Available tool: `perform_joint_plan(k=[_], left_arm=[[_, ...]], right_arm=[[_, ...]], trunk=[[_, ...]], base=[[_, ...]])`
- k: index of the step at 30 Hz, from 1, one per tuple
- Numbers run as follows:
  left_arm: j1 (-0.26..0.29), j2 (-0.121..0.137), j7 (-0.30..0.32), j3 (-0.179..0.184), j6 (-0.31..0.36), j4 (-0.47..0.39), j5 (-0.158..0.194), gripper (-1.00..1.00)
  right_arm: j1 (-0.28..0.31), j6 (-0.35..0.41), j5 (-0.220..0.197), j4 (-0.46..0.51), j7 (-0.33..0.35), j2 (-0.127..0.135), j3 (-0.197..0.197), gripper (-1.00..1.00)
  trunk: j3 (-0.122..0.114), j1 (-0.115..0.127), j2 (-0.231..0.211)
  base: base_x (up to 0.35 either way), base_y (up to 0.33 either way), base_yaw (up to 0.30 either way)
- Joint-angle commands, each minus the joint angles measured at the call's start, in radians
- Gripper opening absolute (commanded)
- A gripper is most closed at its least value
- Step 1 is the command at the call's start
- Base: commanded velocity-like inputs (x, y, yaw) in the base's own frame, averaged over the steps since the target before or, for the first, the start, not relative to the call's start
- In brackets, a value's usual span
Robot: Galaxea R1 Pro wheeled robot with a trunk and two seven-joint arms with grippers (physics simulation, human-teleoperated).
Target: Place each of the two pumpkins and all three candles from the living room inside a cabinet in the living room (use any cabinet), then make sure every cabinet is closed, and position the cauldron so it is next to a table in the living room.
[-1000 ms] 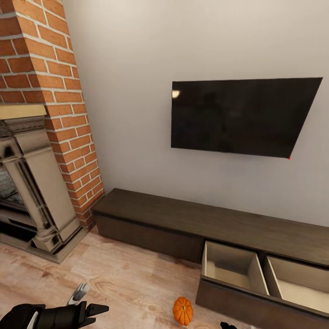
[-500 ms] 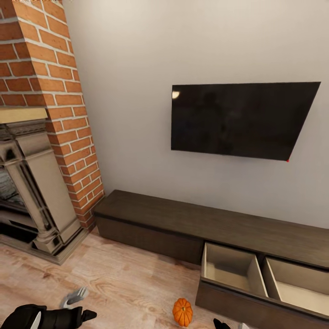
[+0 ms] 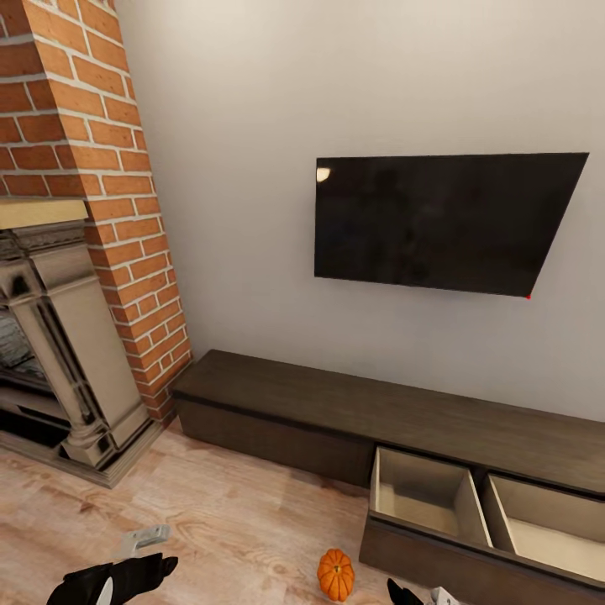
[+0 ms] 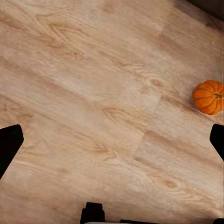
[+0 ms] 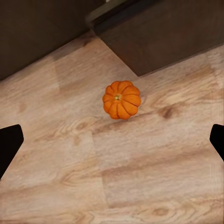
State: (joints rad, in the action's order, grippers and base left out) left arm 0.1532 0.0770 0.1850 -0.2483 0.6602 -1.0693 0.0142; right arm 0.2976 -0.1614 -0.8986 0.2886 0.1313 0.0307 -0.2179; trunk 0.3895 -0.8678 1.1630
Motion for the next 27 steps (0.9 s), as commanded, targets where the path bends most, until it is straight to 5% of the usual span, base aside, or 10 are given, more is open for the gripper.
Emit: perform_joint_plan(k=[1, 11, 27], left_arm=[[0.0, 0.001, 0.006, -0.001, 0.001, 0.0, 0.0, 1.0], [0.0, 0.008, 0.142, -0.006, 0.009, 0.0, 0.001, 1.0], [0.0, 0.004, 0.159, -0.009, 0.01, -0.024, 0.004, 1.0]], right_arm=[[0.0, -0.002, -0.002, 0.0, 0.001, 0.0, 0.001, 1.0], [0.0, 0.004, -0.002, 0.0, 0.001, 0.001, 0.004, 1.0], [0.0, 0.009, -0.005, 0.0, 0.005, 0.006, 0.004, 1.0]], trunk=[[0.0, 0.0, 0.0], [0.0, 0.0, 0.0], [0.006, -0.008, 0.014]], base=[[0.096, 0.054, 0.0], [0.216, 0.168, 0.0], [0.003, 0.148, 0.0]])
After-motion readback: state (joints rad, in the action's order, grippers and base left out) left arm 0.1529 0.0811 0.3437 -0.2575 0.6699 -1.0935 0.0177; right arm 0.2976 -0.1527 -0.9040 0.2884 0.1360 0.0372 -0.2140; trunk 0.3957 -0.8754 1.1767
